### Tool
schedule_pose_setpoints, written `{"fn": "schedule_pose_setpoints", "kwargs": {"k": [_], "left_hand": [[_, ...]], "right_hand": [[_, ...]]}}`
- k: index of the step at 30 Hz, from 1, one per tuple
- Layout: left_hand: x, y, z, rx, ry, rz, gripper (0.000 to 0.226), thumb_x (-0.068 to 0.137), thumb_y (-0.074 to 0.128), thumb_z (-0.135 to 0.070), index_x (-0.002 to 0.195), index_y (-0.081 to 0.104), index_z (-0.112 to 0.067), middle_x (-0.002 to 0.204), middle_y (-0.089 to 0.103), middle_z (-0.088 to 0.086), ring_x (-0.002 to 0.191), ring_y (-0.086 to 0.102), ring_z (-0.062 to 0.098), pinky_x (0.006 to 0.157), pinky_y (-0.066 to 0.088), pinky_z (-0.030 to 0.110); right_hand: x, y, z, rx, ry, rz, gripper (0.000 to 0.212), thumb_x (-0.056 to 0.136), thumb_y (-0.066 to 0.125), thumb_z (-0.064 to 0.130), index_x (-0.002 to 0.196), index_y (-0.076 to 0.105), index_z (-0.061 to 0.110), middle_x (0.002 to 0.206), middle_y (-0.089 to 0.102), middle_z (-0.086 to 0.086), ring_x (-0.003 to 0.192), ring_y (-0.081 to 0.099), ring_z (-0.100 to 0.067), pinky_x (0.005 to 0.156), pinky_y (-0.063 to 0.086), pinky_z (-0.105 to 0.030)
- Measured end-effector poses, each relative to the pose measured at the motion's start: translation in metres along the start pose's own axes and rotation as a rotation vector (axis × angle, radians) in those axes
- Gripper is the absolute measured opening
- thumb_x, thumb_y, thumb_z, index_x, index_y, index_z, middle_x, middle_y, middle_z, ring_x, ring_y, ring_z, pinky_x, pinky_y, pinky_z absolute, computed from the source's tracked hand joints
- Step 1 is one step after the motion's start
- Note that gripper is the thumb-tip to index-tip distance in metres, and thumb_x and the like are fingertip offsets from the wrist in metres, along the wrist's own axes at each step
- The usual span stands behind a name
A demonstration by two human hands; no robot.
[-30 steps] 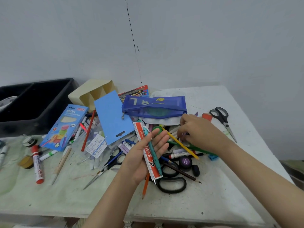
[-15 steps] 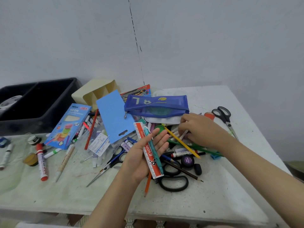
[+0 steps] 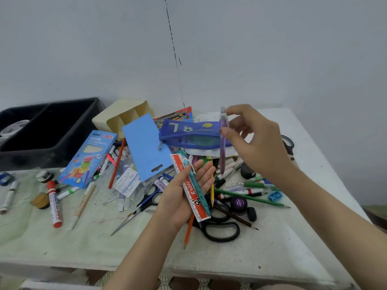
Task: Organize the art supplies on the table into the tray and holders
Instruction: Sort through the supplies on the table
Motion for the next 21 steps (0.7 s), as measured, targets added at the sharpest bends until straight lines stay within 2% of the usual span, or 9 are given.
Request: {"fn": "schedule_pose_setpoints", "kwargs": {"k": [3, 6, 7, 9, 10, 12, 14, 18, 21], "left_hand": [[0.001, 0.002, 0.000, 0.011, -0.021, 0.022, 0.048, 0.091, 0.045, -0.038, 0.118, 0.056, 0.000, 0.116, 0.065, 0.020, 0.100, 0.067, 0.028, 0.086, 0.052, 0.041], [-0.001, 0.004, 0.001, 0.064, -0.048, 0.077, 0.060, 0.085, 0.056, -0.049, 0.124, 0.054, -0.004, 0.123, 0.061, 0.021, 0.113, 0.061, 0.030, 0.094, 0.048, 0.041], [-0.002, 0.006, 0.001, 0.076, -0.043, 0.119, 0.065, 0.076, 0.069, -0.047, 0.124, 0.054, -0.006, 0.123, 0.061, 0.020, 0.113, 0.060, 0.030, 0.093, 0.051, 0.040], [-0.003, 0.006, 0.003, 0.146, -0.026, 0.193, 0.081, 0.049, 0.091, -0.025, 0.121, 0.057, -0.009, 0.118, 0.064, 0.019, 0.105, 0.065, 0.029, 0.080, 0.057, 0.036], [-0.003, 0.004, 0.004, 0.198, -0.014, 0.207, 0.081, 0.045, 0.090, -0.011, 0.120, 0.057, -0.010, 0.114, 0.066, 0.018, 0.101, 0.066, 0.029, 0.075, 0.057, 0.033], [-0.004, 0.005, 0.006, 0.293, 0.010, 0.187, 0.066, 0.058, 0.073, 0.004, 0.120, 0.055, -0.010, 0.109, 0.069, 0.016, 0.098, 0.068, 0.027, 0.074, 0.057, 0.029], [-0.005, 0.006, 0.008, 0.336, 0.022, 0.150, 0.062, 0.064, 0.065, 0.010, 0.122, 0.054, -0.007, 0.106, 0.069, 0.016, 0.095, 0.068, 0.026, 0.076, 0.057, 0.028], [-0.007, 0.008, 0.008, 0.352, 0.072, 0.087, 0.047, 0.077, 0.054, 0.015, 0.120, 0.054, -0.004, 0.096, 0.071, 0.016, 0.084, 0.071, 0.024, 0.067, 0.057, 0.026], [-0.006, 0.008, 0.007, 0.339, 0.116, 0.040, 0.035, 0.085, 0.047, 0.016, 0.112, 0.057, -0.004, 0.088, 0.071, 0.013, 0.076, 0.071, 0.021, 0.063, 0.057, 0.025]], "right_hand": [[-0.003, 0.013, 0.003, 0.156, 0.244, 0.183, 0.026, 0.084, 0.068, 0.014, 0.107, 0.058, 0.024, 0.064, 0.067, 0.005, 0.051, 0.052, 0.001, 0.056, 0.038, -0.009], [-0.011, 0.028, -0.003, 0.145, 0.402, 0.340, 0.023, 0.083, 0.069, 0.019, 0.103, 0.059, 0.024, 0.065, 0.071, 0.005, 0.055, 0.063, -0.003, 0.058, 0.046, -0.016], [-0.014, 0.031, -0.006, 0.155, 0.437, 0.359, 0.021, 0.083, 0.069, 0.019, 0.102, 0.059, 0.022, 0.064, 0.071, 0.006, 0.057, 0.067, -0.007, 0.057, 0.049, -0.018], [-0.019, 0.035, -0.010, 0.173, 0.492, 0.370, 0.020, 0.083, 0.069, 0.016, 0.101, 0.059, 0.017, 0.060, 0.069, 0.012, 0.056, 0.068, -0.007, 0.052, 0.048, -0.014], [-0.020, 0.036, -0.011, 0.159, 0.503, 0.369, 0.021, 0.083, 0.070, 0.017, 0.100, 0.059, 0.017, 0.059, 0.068, 0.015, 0.057, 0.068, -0.005, 0.051, 0.048, -0.013], [-0.022, 0.036, -0.014, 0.074, 0.491, 0.370, 0.021, 0.080, 0.073, 0.023, 0.095, 0.060, 0.022, 0.060, 0.068, 0.016, 0.063, 0.067, 0.001, 0.060, 0.051, -0.018], [-0.023, 0.037, -0.015, -0.030, 0.465, 0.383, 0.019, 0.077, 0.074, 0.029, 0.088, 0.058, 0.029, 0.063, 0.069, 0.014, 0.068, 0.065, 0.003, 0.067, 0.051, -0.022], [-0.028, 0.034, -0.010, -0.212, 0.365, 0.345, 0.019, 0.080, 0.070, 0.038, 0.091, 0.055, 0.032, 0.075, 0.064, 0.014, 0.063, 0.054, 0.006, 0.060, 0.040, -0.016], [-0.036, 0.031, -0.008, -0.163, 0.383, 0.278, 0.012, 0.083, 0.066, 0.035, 0.085, 0.058, 0.026, 0.069, 0.064, 0.010, 0.059, 0.053, 0.006, 0.056, 0.037, -0.013]]}}
Point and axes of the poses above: each hand's wrist, its own x-axis towards the middle knuckle, its own y-axis out of the palm, z = x × y, the point moved 3 cm from there along x, towards the middle knuckle
